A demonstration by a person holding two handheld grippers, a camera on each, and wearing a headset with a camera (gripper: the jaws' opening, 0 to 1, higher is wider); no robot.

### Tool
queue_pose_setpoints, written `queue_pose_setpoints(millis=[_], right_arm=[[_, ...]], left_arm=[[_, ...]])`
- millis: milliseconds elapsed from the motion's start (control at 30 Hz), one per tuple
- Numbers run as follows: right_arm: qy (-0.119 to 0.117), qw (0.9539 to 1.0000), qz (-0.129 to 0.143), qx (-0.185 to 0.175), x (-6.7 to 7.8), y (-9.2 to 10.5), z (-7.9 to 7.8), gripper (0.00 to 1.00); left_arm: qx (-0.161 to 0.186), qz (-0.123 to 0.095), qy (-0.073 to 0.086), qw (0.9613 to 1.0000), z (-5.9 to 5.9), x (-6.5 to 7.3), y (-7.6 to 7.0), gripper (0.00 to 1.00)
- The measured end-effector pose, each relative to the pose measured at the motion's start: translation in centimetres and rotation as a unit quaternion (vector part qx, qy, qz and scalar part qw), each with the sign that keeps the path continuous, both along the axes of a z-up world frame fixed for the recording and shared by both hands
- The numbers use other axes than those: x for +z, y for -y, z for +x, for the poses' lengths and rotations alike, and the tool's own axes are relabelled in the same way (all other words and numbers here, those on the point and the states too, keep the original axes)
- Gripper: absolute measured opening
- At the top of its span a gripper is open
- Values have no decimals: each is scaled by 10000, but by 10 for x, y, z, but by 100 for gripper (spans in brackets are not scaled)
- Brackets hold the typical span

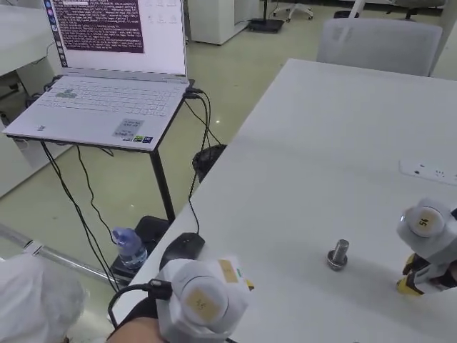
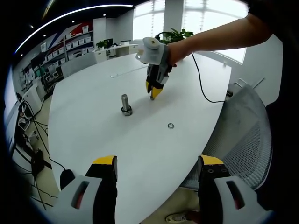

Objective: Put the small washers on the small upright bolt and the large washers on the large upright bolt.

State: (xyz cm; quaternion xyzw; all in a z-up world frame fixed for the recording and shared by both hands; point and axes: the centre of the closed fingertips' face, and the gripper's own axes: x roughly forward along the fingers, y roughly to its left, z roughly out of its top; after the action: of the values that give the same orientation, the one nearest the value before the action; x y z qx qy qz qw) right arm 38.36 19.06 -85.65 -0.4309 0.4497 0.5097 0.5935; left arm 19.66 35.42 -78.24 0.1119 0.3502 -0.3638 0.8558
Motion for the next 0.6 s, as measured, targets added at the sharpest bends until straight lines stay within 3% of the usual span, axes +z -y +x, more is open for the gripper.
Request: queue_pose_setpoints(millis=[267,600], right_arm=[[44,9996,242,134,12,-14,0,23],[70,9981,362,486,15,-32,-11,24]], left_arm=[[-12,-3,4,10000,0,0,0,69],[-20,25,50,10000,2,4,-5,69]])
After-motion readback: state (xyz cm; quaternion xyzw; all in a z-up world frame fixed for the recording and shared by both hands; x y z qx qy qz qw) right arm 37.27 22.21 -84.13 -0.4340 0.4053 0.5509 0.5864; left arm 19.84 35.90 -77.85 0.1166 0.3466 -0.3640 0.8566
